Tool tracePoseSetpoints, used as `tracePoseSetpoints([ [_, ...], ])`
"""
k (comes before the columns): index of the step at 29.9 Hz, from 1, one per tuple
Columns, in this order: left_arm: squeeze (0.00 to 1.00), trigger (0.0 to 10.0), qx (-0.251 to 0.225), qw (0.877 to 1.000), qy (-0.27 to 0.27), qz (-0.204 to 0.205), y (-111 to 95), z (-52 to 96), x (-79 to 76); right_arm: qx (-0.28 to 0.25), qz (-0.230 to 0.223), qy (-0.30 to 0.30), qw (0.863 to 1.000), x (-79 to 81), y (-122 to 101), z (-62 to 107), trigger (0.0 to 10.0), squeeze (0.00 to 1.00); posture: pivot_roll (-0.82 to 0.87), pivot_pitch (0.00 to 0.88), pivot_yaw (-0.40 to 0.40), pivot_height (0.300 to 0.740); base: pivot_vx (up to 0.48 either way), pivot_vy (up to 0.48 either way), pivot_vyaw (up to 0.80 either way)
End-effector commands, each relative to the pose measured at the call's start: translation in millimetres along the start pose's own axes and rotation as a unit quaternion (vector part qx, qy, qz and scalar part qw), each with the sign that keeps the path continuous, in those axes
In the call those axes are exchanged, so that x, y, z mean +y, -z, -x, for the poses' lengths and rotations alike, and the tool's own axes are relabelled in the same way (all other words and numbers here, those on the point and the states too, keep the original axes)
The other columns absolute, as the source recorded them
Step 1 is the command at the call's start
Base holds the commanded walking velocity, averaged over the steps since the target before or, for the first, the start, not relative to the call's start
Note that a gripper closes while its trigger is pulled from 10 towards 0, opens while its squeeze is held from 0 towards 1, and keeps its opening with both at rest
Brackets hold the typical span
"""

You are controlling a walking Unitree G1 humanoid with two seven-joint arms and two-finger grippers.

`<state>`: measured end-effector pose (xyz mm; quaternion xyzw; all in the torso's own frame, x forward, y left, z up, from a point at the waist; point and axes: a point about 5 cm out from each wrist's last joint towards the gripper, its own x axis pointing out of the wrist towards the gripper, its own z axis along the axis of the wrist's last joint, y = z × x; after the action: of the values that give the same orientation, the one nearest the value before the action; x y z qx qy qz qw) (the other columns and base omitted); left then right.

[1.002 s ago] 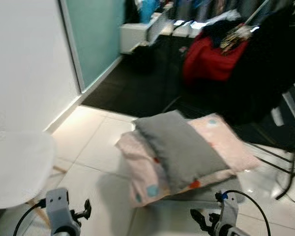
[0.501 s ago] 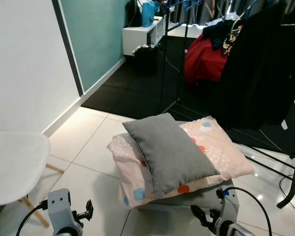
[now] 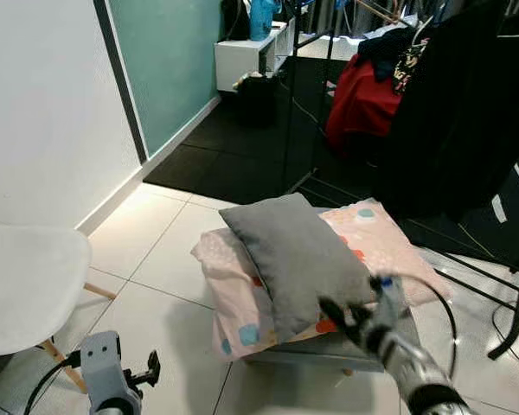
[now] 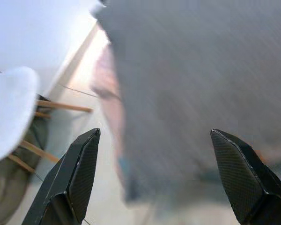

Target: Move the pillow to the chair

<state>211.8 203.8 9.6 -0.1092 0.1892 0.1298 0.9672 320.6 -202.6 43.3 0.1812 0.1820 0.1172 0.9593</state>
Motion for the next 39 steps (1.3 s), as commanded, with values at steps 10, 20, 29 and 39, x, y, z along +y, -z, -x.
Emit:
tracePoseSetpoints([
  [10,0.00,10.0,0.003,1.000,-0.024,-0.007,2.7,1.2,10.0,0.023,-0.015,-0.019,0.999,15.6,23.6,0.9,10.0,0.00,-0.10,0.085,0.000,0.740,0.000,-0.240,0.00],
  [20,0.00,10.0,-0.008,0.999,-0.005,-0.039,-5.8,-4.1,6.6,0.032,-0.022,-0.018,0.999,16.2,26.7,5.2,10.0,0.00,-0.09,0.084,0.000,0.740,0.000,0.000,0.00],
  [29,0.00,10.0,0.001,1.000,-0.006,-0.031,0.4,-1.9,5.0,0.081,0.007,-0.001,0.997,0.7,50.6,25.8,10.0,0.00,-0.09,0.079,-0.014,0.740,0.000,0.000,0.00],
  [39,0.00,10.0,0.006,1.000,-0.008,-0.027,5.2,1.0,3.3,0.110,-0.026,0.026,0.993,-13.8,71.2,48.9,10.0,0.00,-0.09,0.072,-0.024,0.740,0.000,0.000,0.00],
])
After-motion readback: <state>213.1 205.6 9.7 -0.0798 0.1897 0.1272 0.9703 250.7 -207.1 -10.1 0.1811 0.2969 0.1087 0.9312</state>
